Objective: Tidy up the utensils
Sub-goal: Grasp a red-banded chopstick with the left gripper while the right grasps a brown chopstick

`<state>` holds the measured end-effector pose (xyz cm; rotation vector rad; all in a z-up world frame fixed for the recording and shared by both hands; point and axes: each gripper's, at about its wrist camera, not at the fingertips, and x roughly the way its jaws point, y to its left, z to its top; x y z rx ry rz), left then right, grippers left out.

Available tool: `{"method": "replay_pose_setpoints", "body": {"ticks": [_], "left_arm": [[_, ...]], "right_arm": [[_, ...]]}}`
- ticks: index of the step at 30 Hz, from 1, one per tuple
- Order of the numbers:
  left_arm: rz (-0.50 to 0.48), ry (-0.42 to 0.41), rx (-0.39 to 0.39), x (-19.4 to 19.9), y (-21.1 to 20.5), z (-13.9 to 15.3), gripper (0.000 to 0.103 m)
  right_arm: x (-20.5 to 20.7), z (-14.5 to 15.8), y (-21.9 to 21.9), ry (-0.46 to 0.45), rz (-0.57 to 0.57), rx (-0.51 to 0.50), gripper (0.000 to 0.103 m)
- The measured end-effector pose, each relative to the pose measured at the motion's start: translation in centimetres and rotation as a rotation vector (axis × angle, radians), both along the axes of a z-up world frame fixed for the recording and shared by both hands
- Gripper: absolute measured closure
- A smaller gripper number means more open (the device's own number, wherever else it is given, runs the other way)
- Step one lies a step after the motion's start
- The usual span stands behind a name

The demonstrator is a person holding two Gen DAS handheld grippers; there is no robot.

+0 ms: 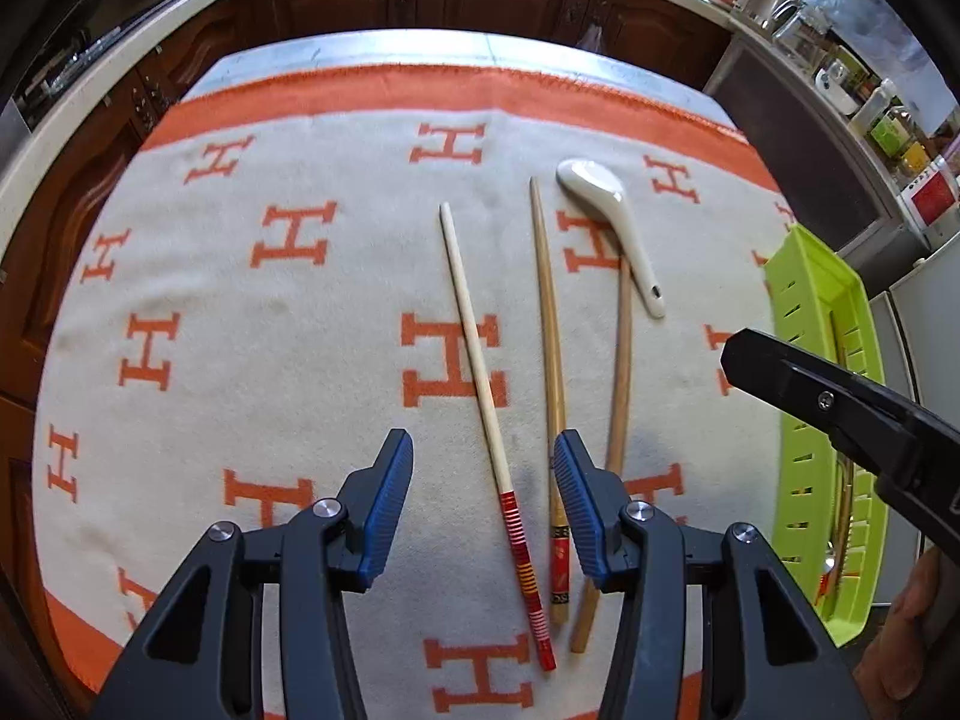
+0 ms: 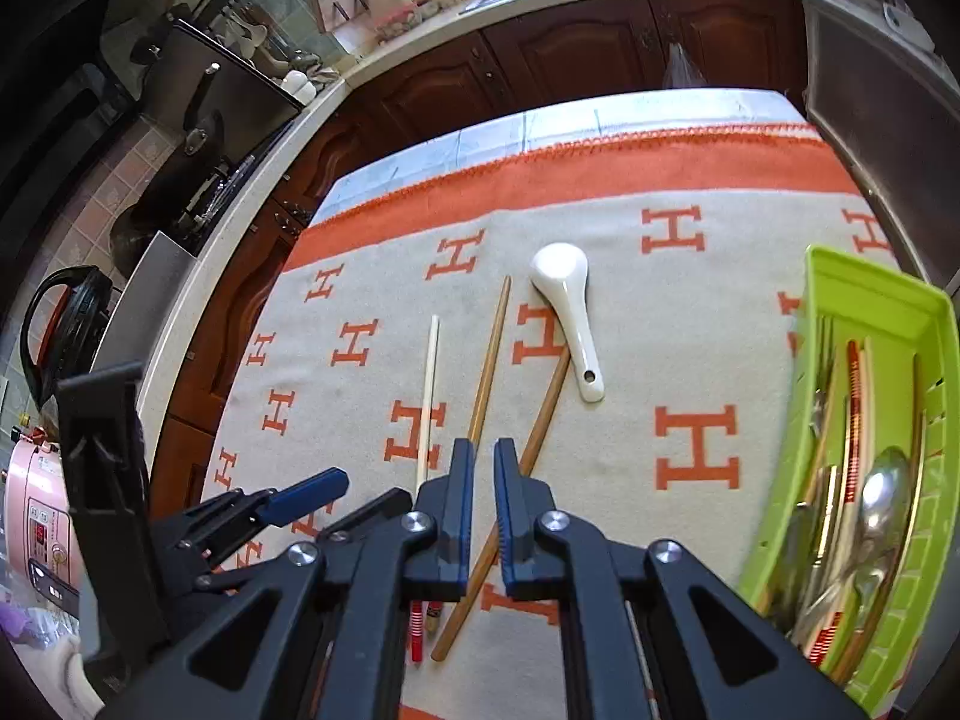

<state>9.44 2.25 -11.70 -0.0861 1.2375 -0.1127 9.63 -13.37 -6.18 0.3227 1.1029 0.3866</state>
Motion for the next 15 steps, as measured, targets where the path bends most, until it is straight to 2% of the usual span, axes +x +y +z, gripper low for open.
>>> {"method": "replay_pose_setpoints", "body": {"ticks": [4,8,11,12,13,15], "left_arm": [[0.007,0.032,0.007,0.2,-0.3,-2.0,0.056],[-0.002,-0.021,0.059,-0.5,-0.9,-2.2,0.059],[-0.002,-0.052,0.097,-0.9,-0.8,-2.2,0.078],[0.003,-0.058,0.097,-1.0,-0.5,-2.2,0.09],[0.018,-0.06,0.088,-0.9,0.2,-2.2,0.097],[0.05,-0.058,0.059,-0.6,1.5,-2.1,0.098]], "right_arm": [[0.5,-1.3,0.9,0.031,0.001,-0.019,0.096],[0.9,-2.3,1.5,0.047,0.007,-0.037,0.096],[1.2,-2.9,2.2,0.057,0.012,-0.046,0.096],[1.3,-3.1,2.4,0.058,0.016,-0.05,0.096],[1.4,-3.3,2.7,0.061,0.022,-0.056,0.096],[1.7,-3.8,3.4,0.071,0.035,-0.068,0.096]]}}
